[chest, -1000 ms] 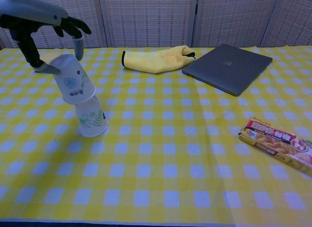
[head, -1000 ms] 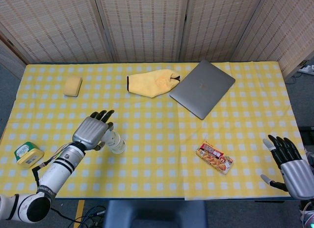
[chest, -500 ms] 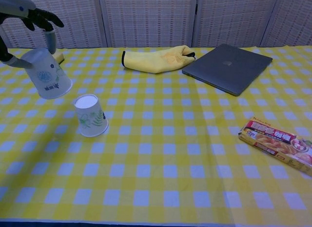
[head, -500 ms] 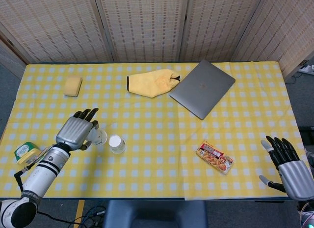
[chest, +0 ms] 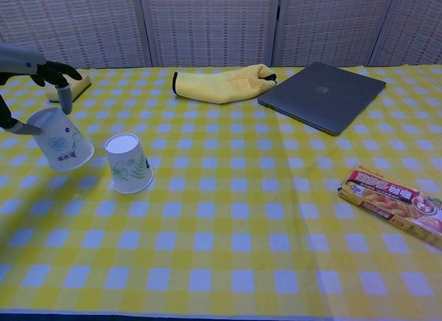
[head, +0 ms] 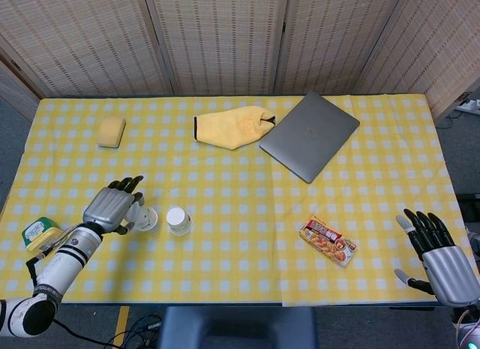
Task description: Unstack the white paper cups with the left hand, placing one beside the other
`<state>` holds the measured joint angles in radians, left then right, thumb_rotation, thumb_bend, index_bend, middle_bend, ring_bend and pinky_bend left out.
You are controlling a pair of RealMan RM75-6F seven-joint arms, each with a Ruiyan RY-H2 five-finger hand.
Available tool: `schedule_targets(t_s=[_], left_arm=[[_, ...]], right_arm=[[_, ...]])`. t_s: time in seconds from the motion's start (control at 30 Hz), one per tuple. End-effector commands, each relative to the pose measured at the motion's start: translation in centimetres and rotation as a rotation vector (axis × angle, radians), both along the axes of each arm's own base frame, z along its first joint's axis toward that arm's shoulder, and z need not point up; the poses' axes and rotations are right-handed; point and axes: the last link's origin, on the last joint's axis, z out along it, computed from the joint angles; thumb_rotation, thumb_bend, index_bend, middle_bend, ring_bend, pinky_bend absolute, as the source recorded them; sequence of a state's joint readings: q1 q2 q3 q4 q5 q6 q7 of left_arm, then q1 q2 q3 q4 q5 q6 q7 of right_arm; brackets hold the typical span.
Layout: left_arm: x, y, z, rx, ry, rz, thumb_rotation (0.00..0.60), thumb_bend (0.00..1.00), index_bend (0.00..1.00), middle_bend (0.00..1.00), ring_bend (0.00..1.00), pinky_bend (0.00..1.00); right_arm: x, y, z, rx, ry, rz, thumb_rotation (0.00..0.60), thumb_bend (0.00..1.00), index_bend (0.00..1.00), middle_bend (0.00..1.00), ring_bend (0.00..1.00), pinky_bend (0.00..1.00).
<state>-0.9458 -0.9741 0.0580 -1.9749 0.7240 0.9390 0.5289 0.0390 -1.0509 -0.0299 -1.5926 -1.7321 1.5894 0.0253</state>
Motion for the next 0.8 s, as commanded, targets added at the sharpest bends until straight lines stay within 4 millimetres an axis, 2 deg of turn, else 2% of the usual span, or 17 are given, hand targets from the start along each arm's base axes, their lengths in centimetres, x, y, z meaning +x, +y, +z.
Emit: schedule_targets(t_s=[0.03, 0.8], left_arm=[[-1.0, 0.0, -0.7, -0.018, -0.011, 0.018, 0.600, 0.35, 0.38, 0.00, 0.00, 0.16], [-4.3, 1.7, -2.5, -0.054, -0.037, 0.051, 0.600, 0.35, 0.38, 0.00, 0.00, 0.17]], right_arm=[[0.0, 0.0, 0.0, 0.001, 0.000, 0.000, 0.600, 0.12, 0.00, 0.00, 0.00, 0.00], [0.0, -0.5, -0.6, -0.001, 0.018, -0.024, 0.600, 0.12, 0.00, 0.00, 0.00, 0.00]])
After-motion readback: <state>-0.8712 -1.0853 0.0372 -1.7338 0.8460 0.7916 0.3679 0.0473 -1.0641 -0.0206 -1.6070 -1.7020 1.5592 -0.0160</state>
